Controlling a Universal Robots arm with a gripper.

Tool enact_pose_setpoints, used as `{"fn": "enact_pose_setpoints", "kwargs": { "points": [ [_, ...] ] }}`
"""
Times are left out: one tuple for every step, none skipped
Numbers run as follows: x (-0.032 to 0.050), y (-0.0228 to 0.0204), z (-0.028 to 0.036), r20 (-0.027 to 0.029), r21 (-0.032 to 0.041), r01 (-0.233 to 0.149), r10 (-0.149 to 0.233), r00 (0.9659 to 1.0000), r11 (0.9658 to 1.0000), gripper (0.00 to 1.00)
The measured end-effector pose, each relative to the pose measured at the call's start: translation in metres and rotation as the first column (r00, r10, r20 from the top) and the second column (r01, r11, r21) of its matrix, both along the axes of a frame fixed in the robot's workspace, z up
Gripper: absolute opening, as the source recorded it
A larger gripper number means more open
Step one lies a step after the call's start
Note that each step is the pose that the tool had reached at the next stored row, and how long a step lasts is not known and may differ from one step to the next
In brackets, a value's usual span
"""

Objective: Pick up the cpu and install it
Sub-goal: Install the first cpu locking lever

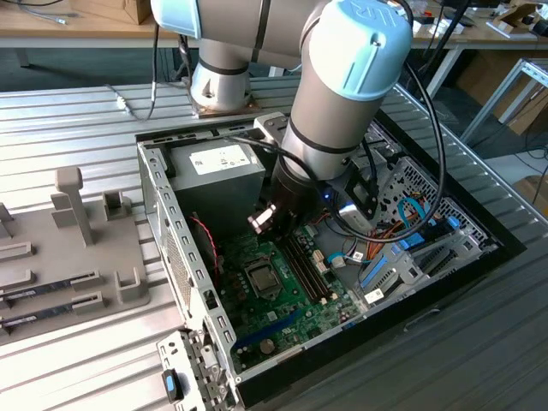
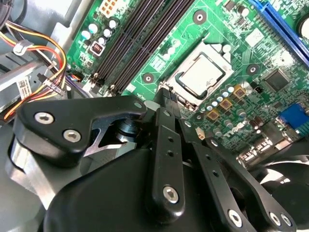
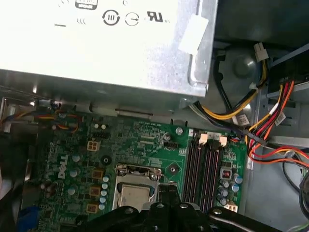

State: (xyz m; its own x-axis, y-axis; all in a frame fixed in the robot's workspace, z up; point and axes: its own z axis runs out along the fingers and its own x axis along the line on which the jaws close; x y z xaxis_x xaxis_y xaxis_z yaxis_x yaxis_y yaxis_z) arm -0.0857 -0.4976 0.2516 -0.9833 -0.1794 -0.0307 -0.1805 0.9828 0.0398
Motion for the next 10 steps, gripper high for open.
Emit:
{"fn": "enact_pose_setpoints", "kwargs": {
  "points": [
    [0.0,-0.0018,0.0,0.0,0.0002,0.0,0.0,1.0,1.0,0.11],
    [0.0001,-0.0043,0.0,0.0001,0.0009,0.0,0.0,1.0,1.0,0.11],
    [0.0,-0.005,0.0002,0.0001,0.002,0.0,0.0,1.0,1.0,0.11],
    [0.0,-0.005,0.0008,0.0,0.0023,0.0,0.0,1.0,1.0,0.11],
    [0.0,-0.005,0.0022,0.0001,0.0024,0.0,0.0,1.0,1.0,0.11],
    [0.0001,-0.005,0.0042,0.0001,0.0025,0.0,0.0,1.0,1.0,0.11],
    [0.0001,-0.005,0.0072,0.0001,0.0026,0.0,0.0,1.0,1.0,0.11],
    [0.0001,-0.005,0.0109,0.0001,0.0026,0.0,0.0,1.0,1.0,0.11],
    [0.0001,-0.005,0.0166,0.0001,0.0025,0.0,0.0,1.0,1.0,0.11],
    [0.0001,-0.005,0.0229,0.0001,0.0025,0.0,0.0,1.0,1.0,0.11]
  ]
}}
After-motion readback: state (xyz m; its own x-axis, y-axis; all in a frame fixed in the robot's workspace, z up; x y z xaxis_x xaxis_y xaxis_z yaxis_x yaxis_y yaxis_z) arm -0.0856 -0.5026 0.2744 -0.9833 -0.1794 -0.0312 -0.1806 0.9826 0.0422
